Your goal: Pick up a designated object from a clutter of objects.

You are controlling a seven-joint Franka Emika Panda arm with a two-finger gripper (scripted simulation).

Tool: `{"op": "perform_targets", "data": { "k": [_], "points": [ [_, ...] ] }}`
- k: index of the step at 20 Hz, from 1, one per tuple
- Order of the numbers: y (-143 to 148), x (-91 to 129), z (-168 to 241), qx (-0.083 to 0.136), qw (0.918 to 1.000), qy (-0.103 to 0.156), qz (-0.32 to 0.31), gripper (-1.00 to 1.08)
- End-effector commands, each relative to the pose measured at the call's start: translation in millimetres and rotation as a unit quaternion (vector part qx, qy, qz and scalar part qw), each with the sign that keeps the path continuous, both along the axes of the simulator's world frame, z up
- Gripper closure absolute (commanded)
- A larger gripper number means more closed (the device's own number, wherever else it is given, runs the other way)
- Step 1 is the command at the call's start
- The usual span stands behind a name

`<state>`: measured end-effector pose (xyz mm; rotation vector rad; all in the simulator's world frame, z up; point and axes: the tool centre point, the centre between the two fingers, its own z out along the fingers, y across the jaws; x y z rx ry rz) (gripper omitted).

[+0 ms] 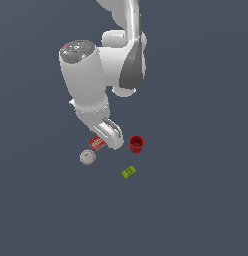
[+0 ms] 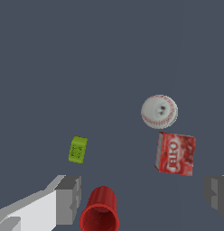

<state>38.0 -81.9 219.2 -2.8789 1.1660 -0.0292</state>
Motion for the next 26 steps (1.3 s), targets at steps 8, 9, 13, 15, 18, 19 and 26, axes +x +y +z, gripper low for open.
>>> {"op": "perform_targets", "data": {
  "k": [8,9,13,15,18,19,26],
  "points": [
    [-40.2,0.5,-55.9,0.002,0.9859,0.010,-0.167,-0.92],
    [-44.6,0.0,-61.8,0.002,0.9828,0.011,-0.184,-0.92],
    [-60.7,-2.6,-83.4,0.000,0.9688,0.014,-0.247,-0.92],
    [-67.5,-4.1,-92.3,-0.001,0.9618,0.016,-0.273,-0.92],
    [-76.0,-6.3,-103.5,-0.003,0.9521,0.017,-0.305,-0.92],
    [-78.4,-7.0,-106.6,-0.004,0.9492,0.017,-0.314,-0.92],
    [-88.8,-10.3,-120.1,-0.006,0.9357,0.019,-0.352,-0.92]
  ]
}}
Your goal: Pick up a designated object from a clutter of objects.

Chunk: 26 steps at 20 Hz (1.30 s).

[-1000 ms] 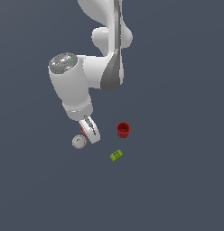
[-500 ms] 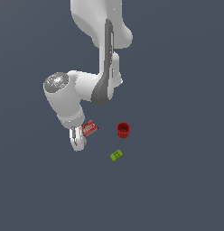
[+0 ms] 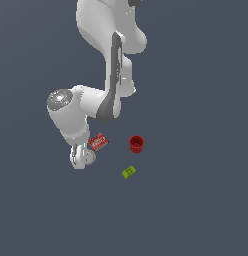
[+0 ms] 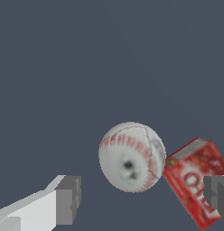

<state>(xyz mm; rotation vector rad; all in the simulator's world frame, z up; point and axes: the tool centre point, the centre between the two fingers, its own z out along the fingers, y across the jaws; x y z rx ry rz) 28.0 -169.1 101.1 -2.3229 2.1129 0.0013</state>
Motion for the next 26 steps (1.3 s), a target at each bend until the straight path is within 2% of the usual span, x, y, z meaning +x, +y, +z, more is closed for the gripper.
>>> {"op": "perform_targets", "data": {
  "k": [1,7,16,21,22,26],
  "points": [
    [-2.2,-0.5,-2.7,-0.001,1.0000,0.000,-0.009,-0.92],
    [-1.9,-0.7,-6.1,-0.001,1.0000,0.000,-0.008,-0.92],
    [-2.4,-1.9,-45.8,-0.001,0.9999,0.000,-0.011,-0.92],
    [-2.4,-0.9,-53.5,-0.001,0.9999,0.000,-0.011,-0.92],
    [-2.4,-0.9,-53.5,-0.001,0.9999,0.000,-0.011,1.08],
    [-2.4,-0.9,-53.5,-0.001,0.9999,0.000,-0.011,1.08]
  ]
}}
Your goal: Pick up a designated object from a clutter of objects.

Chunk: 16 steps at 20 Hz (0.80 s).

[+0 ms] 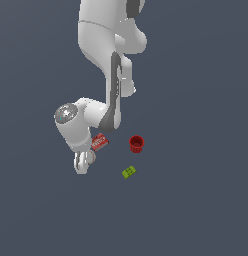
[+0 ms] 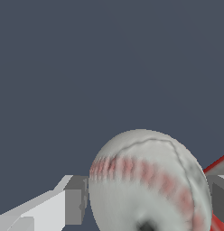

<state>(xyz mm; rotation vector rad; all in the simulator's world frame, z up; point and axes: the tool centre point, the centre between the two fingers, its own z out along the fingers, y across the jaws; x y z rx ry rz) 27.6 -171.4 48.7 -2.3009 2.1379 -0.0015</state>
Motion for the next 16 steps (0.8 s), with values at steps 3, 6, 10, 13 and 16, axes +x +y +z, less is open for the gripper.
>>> {"op": "perform_targets", "data": {
  "k": [3,6,10,13,16],
  "points": [
    [-0.2,-0.5,-1.1,0.000,1.0000,0.001,0.000,1.08],
    [-0.2,0.0,0.0,0.000,1.0000,0.000,0.000,1.08],
    [2.8,-1.5,2.4,0.000,1.0000,0.000,0.000,1.08],
    [9.2,-4.5,7.4,0.000,1.0000,0.000,0.000,1.08],
    [19.0,-9.2,15.2,0.000,1.0000,0.000,0.000,1.08]
  ]
}}
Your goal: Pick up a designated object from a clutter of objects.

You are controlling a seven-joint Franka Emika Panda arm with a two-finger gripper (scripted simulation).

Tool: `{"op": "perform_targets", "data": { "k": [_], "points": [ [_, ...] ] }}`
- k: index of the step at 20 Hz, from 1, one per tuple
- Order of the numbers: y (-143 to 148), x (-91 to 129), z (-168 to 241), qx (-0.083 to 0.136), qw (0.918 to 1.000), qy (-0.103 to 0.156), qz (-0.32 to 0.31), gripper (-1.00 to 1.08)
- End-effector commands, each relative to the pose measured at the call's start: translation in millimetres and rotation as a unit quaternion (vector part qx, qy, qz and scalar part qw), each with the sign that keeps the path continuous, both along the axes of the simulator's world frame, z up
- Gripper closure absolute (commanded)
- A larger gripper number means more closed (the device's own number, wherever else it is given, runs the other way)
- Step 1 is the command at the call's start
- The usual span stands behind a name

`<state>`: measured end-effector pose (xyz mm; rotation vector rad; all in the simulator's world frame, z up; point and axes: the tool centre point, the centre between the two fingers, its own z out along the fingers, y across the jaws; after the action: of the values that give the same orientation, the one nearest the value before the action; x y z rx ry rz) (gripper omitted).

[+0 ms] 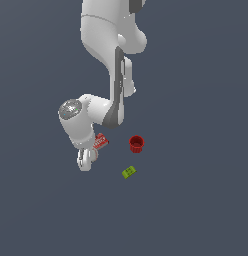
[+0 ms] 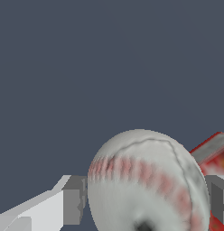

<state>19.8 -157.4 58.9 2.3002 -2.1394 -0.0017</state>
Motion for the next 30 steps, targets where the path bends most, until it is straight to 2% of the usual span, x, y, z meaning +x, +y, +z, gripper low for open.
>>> {"op": "perform_targets", "data": {
  "k": [1,11,30],
  "points": [
    [9.2,-3.3,8.2,0.000,1.0000,-0.001,0.000,1.08],
    [71.6,-33.0,57.9,0.000,1.0000,-0.001,0.000,1.08],
    [234.4,-108.5,191.5,-0.004,1.0000,-0.002,0.000,1.08]
  ]
}}
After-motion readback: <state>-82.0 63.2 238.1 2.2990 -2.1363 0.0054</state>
